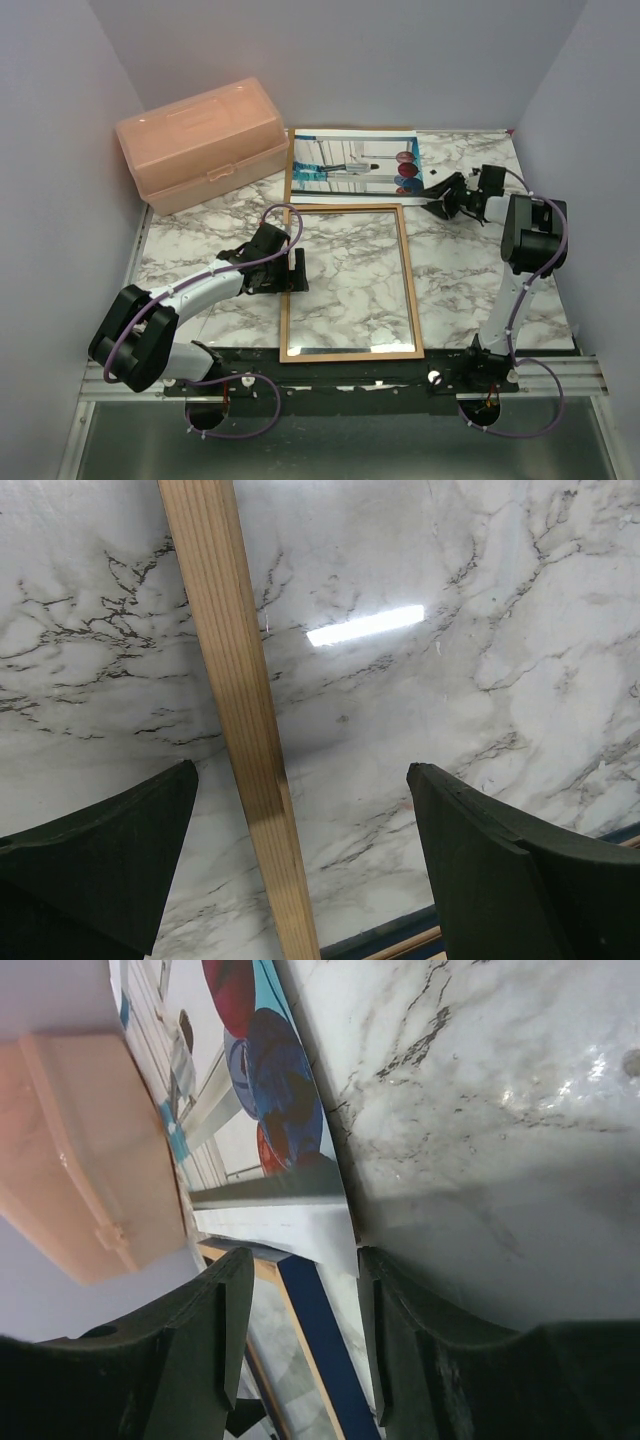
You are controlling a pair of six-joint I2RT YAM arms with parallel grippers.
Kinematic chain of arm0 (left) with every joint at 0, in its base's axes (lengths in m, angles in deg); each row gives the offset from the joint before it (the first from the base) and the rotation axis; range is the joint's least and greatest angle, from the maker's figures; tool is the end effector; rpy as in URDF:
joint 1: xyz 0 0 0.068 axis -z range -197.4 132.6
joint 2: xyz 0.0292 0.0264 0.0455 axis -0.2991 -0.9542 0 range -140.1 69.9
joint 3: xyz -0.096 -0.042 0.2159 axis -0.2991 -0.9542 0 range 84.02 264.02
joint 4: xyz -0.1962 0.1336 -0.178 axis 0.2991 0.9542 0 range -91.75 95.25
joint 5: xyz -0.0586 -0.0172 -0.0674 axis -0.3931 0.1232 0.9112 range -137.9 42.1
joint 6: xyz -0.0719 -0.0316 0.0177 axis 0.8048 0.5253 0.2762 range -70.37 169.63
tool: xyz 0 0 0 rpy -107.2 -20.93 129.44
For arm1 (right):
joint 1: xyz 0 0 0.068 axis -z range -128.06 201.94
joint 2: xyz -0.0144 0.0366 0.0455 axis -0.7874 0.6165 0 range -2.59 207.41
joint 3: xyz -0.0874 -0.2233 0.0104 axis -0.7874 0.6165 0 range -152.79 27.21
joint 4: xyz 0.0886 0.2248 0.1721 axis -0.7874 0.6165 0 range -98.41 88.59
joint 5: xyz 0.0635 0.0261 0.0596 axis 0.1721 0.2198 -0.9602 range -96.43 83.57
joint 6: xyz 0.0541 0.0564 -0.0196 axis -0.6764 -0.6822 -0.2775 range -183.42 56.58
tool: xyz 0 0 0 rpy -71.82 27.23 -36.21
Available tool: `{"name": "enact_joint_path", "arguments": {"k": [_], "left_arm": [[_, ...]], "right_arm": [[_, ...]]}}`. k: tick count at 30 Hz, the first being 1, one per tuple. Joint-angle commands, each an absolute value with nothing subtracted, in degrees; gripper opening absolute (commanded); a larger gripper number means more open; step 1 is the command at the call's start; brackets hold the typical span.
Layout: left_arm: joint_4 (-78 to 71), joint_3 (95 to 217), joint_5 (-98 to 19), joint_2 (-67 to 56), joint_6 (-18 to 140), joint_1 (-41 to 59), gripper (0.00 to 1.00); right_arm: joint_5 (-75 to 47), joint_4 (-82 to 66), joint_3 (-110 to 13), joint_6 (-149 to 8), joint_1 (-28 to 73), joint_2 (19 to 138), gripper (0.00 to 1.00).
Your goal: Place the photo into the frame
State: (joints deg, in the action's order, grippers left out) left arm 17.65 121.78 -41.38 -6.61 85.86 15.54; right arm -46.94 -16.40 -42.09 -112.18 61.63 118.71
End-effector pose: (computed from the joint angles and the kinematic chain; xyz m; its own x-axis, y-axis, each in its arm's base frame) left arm 0.2471 -0.1696 0.0856 -0.9241 -0.1008 -0.3686 0.0552 0.9193 -0.3897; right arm 0.4529 -0.0315 0.0363 -0.7015 0.6998 -0.1348 0.2956 0.4579 0.8384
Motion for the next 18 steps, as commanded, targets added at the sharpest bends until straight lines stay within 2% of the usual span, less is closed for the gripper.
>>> {"name": "enact_joint_path", "arguments": {"k": [1, 4, 8, 11, 18], "left_arm": [[17.4, 122.2, -40.7, -6.7, 85.8, 15.2, 0.90], [17.6, 122.3, -40.7, -6.6, 85.8, 15.3, 0.90], [17.7, 122.2, -40.8, -6.6, 85.7, 15.3, 0.90], [17.8, 122.1, -40.8, -6.7, 85.6, 15.3, 0.90], [18.0, 121.9, -40.9, -6.0, 85.7, 15.3, 0.90]], "right_arm": [[-43.8, -12.8, -41.4, -112.9, 61.1, 125.0, 0.50], [-43.1, -13.2, -41.1, -113.2, 61.1, 125.4, 0.42], [-42.0, -13.1, -40.6, -113.1, 61.0, 124.4, 0.16], [-40.9, -12.1, -40.3, -112.5, 61.0, 122.7, 0.03], [-37.8, -8.5, -39.2, -109.6, 61.0, 114.7, 0.00]]}}
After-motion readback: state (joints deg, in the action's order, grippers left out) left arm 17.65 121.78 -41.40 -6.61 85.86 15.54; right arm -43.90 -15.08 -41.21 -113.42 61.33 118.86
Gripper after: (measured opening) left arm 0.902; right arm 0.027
